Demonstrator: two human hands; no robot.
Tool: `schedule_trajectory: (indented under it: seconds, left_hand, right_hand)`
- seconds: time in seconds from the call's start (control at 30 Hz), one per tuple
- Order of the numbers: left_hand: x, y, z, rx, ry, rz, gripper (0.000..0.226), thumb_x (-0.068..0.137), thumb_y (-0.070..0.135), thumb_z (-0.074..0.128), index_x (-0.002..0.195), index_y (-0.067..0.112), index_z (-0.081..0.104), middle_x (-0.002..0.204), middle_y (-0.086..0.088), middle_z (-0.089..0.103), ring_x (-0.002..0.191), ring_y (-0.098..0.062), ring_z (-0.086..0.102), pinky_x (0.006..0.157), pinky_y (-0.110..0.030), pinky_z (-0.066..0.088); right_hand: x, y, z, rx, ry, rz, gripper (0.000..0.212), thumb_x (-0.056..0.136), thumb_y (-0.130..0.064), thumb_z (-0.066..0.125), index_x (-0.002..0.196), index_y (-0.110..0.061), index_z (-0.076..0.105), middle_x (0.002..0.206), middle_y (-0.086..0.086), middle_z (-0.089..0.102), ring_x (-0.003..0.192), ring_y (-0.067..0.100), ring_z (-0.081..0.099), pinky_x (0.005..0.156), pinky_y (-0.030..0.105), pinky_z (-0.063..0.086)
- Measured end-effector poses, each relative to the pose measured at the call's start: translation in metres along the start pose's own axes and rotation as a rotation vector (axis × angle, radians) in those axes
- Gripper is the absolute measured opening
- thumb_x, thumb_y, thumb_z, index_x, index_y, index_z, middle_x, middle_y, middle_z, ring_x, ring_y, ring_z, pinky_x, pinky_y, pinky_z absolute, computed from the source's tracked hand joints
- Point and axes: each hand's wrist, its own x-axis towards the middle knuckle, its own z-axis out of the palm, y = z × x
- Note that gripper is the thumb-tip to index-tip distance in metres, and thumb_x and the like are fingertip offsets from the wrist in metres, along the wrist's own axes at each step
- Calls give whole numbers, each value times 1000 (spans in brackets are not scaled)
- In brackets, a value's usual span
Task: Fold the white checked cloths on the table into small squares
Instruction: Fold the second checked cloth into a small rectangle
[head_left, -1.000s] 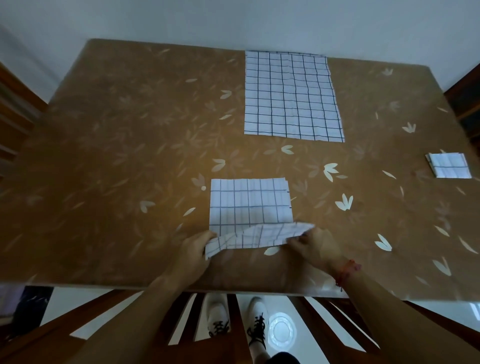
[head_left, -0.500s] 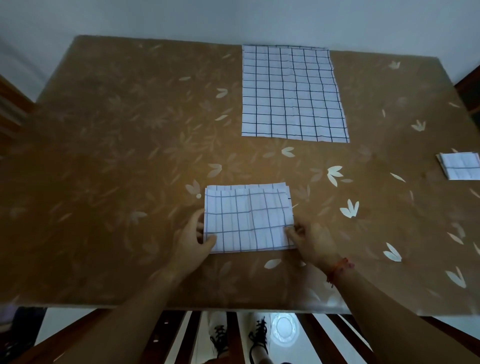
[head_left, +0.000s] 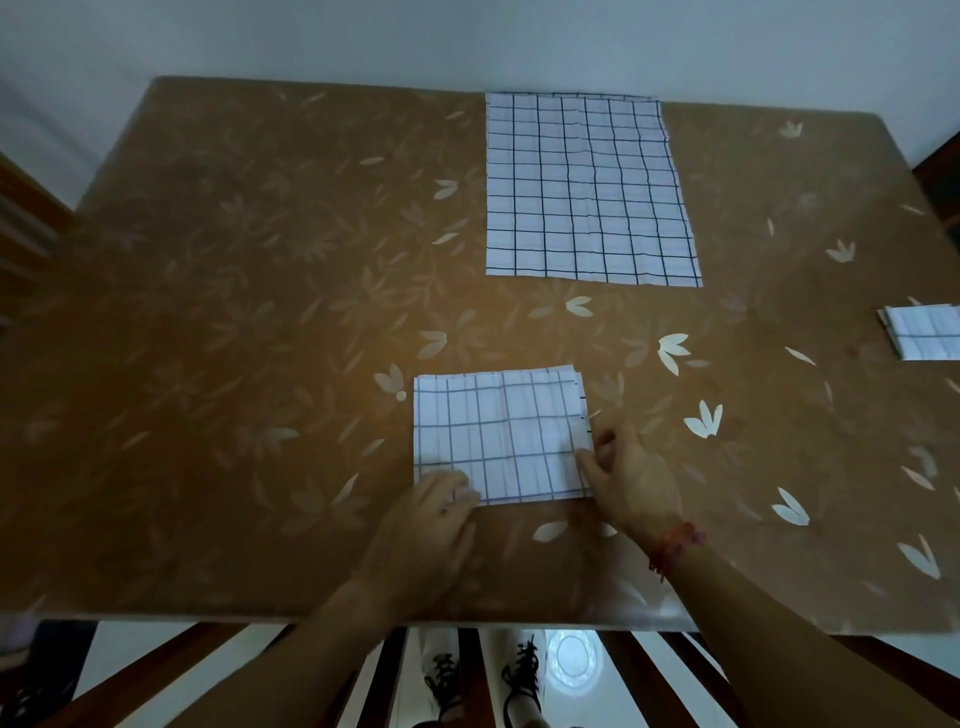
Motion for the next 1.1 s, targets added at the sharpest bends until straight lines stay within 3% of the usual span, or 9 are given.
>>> schedule_trajectory:
  seconds: [0.1,0.2,0.27,0.37,0.53,0.8,0.9,1.0,1.1]
  left_hand:
    - [-15,15,14,51,-66,121,31,90,26,51,114,12,65,122,-6,59,115,-19,52,100,-32,45]
    - [-24,22,22,85,-67,92,37,92,27,46,120,10,63,128,-9,59,121,-22,52,104,-32,40]
    - [-27,21,26,106,-75,52,43,92,27,44,127,7,58,133,-11,56,125,-23,50,106,-34,38]
    - [-29,19,30,110,-98,34,46,94,26,46,134,5,51,137,-12,52,129,-24,46,109,-34,35]
    - [-28,17,30,97,-145,16,46,96,27,41,134,2,50,137,-14,52,130,-25,46,105,-39,43]
    - [-36,8,17,189,-133,-108,52,95,31,37,133,-3,50,141,-20,47,134,-29,42,105,-43,42]
    - [-47,-2,17,228,-196,-109,56,93,32,41,135,-5,47,143,-23,43,135,-30,40,103,-46,44]
    - [-52,-9,18,243,-230,-112,61,92,36,40,139,-3,42,147,-21,38,138,-29,35,105,-46,42]
    - [-54,-10,19,252,-254,-109,64,92,38,41,143,-1,35,151,-19,31,141,-26,28,108,-46,38]
  right_hand:
    - [-18,-5,6,-87,82,-269,33,91,-39,56,118,-20,55,111,2,54,90,20,59,71,32,52]
    - [-42,-12,23,-226,98,-591,44,89,-39,49,123,-12,56,124,12,57,107,28,58,85,41,54]
    - [-56,-14,40,-326,48,-686,53,90,-42,44,131,-10,53,137,17,54,122,33,55,95,45,52]
    - [-67,-15,56,-433,-72,-690,65,91,-47,37,138,-4,49,145,18,46,133,33,46,102,47,47]
    - [-71,-16,60,-507,-174,-613,65,91,-44,37,136,0,51,144,20,47,134,34,45,100,48,48]
    - [-75,-31,56,-501,-154,-645,69,91,-47,33,138,1,49,145,18,46,135,31,44,107,46,42]
    - [-80,-45,61,-474,-162,-718,69,91,-47,30,137,1,50,144,19,48,134,30,46,103,46,46]
    - [-88,-59,71,-430,-196,-788,70,98,-51,16,142,0,35,146,21,45,136,32,42,103,48,45]
    - [-93,-66,79,-432,-260,-797,86,96,-59,-6,146,1,30,150,22,38,140,34,35,110,50,37]
